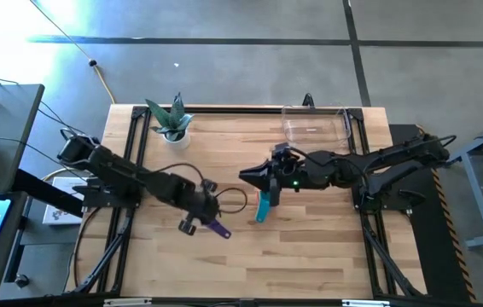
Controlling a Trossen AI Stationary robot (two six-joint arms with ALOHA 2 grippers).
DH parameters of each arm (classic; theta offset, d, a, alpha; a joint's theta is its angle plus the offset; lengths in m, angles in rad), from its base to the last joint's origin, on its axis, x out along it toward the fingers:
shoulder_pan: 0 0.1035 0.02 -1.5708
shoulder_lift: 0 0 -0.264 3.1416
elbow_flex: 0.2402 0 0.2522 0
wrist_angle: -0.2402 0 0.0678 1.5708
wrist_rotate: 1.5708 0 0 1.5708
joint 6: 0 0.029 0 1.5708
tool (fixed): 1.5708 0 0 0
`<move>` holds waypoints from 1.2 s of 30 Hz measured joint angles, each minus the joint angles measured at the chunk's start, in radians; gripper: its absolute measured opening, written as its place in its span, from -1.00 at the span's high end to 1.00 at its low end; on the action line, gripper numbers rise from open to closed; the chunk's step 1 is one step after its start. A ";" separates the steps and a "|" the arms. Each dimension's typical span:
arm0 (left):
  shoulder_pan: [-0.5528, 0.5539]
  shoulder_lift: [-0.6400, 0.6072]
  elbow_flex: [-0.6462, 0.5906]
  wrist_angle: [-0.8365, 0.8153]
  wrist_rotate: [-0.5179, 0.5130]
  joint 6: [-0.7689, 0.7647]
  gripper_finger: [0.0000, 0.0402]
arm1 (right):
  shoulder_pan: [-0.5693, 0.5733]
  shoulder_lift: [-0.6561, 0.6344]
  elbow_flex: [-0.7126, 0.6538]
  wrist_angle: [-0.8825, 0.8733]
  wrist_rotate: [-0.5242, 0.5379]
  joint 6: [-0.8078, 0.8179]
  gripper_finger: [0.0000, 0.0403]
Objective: Nest measuring cups in basket
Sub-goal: Stack the purple measuring cup on top of the light blue measuring cup
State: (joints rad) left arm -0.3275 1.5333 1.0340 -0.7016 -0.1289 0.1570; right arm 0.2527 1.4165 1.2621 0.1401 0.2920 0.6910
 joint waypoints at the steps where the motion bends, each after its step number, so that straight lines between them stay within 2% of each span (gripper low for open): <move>1: 0.016 0.000 0.000 0.011 0.012 0.039 1.00 | 0.000 0.000 0.000 -0.003 0.018 0.007 0.69; 8: 0.081 0.040 0.002 0.085 0.049 0.251 1.00 | 0.000 0.001 0.000 -0.069 0.186 0.083 0.69; 15: 0.083 0.128 -0.001 0.073 0.087 0.318 1.00 | 0.000 0.001 0.000 -0.125 0.280 0.192 0.69; 24: 0.071 0.194 0.001 0.073 0.091 0.352 1.00 | 0.000 0.001 0.000 -0.138 0.310 0.203 0.69; 36: 0.069 0.194 0.000 0.072 0.089 0.352 0.88 | 0.000 0.001 0.000 -0.157 0.310 0.200 0.69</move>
State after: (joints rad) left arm -0.2581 1.7271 1.0344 -0.6296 -0.0402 0.5091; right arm 0.2523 1.4178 1.2621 -0.0166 0.6022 0.8913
